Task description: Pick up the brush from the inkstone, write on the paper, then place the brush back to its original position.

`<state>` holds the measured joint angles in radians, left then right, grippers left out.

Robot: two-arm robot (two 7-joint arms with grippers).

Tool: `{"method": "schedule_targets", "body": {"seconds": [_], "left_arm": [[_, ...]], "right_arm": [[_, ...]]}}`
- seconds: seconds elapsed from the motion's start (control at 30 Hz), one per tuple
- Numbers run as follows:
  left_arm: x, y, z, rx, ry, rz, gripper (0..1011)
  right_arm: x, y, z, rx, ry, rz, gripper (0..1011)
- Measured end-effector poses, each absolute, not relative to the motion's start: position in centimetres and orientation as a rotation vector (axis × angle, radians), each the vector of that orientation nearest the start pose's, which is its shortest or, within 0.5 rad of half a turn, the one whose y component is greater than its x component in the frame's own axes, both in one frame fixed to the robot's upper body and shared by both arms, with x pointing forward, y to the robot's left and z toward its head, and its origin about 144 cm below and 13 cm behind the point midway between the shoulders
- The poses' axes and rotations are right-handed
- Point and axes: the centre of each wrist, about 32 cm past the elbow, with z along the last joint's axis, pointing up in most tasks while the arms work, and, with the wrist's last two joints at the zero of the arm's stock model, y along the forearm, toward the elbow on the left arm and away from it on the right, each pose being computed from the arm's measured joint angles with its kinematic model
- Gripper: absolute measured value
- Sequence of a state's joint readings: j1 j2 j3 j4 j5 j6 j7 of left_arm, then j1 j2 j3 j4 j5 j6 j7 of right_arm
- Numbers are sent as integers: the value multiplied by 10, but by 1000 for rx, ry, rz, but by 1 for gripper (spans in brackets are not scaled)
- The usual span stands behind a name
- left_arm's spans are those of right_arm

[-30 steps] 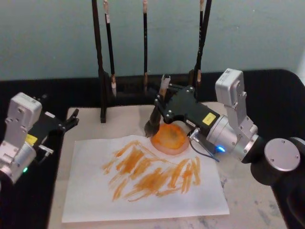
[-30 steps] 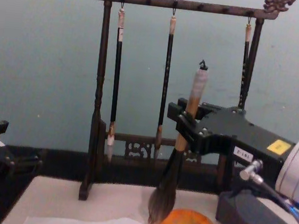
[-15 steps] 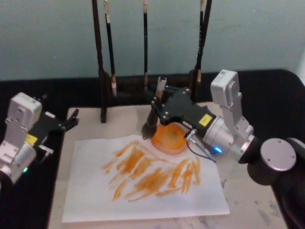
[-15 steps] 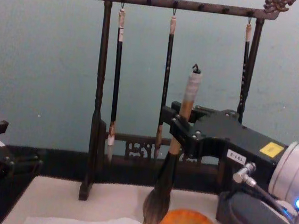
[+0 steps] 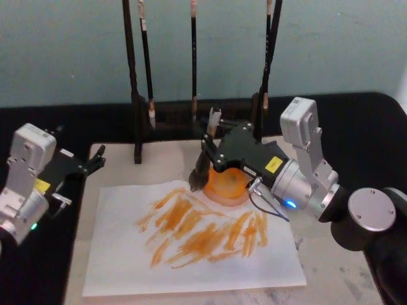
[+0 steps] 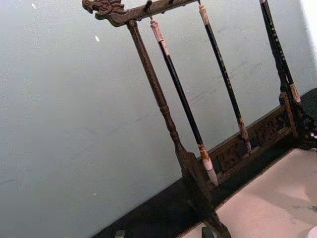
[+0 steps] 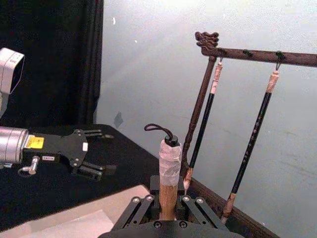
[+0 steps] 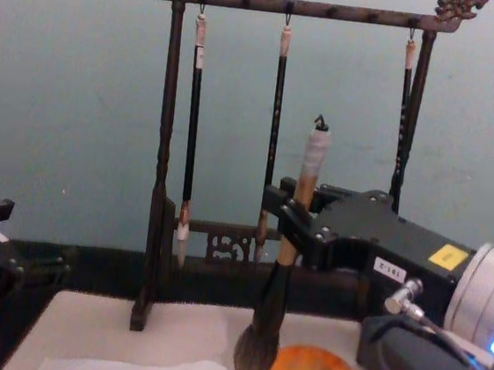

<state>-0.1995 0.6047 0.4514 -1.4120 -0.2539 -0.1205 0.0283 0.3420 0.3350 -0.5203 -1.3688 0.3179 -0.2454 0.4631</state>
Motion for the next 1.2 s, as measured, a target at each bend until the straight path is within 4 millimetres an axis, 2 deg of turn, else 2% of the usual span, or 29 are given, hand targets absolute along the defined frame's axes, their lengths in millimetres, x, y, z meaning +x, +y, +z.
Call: {"method": "schedule_targets", "body": {"seconds": [0.77,1.2], "left_arm": [[489,310,1140,304,-285,1248,1001],[489,310,1140,304,-285,1248,1001]], "right_arm": [[518,-198,1162,16,-246,-671,156],[505,-208,1165,8,-263,-665,156]]}}
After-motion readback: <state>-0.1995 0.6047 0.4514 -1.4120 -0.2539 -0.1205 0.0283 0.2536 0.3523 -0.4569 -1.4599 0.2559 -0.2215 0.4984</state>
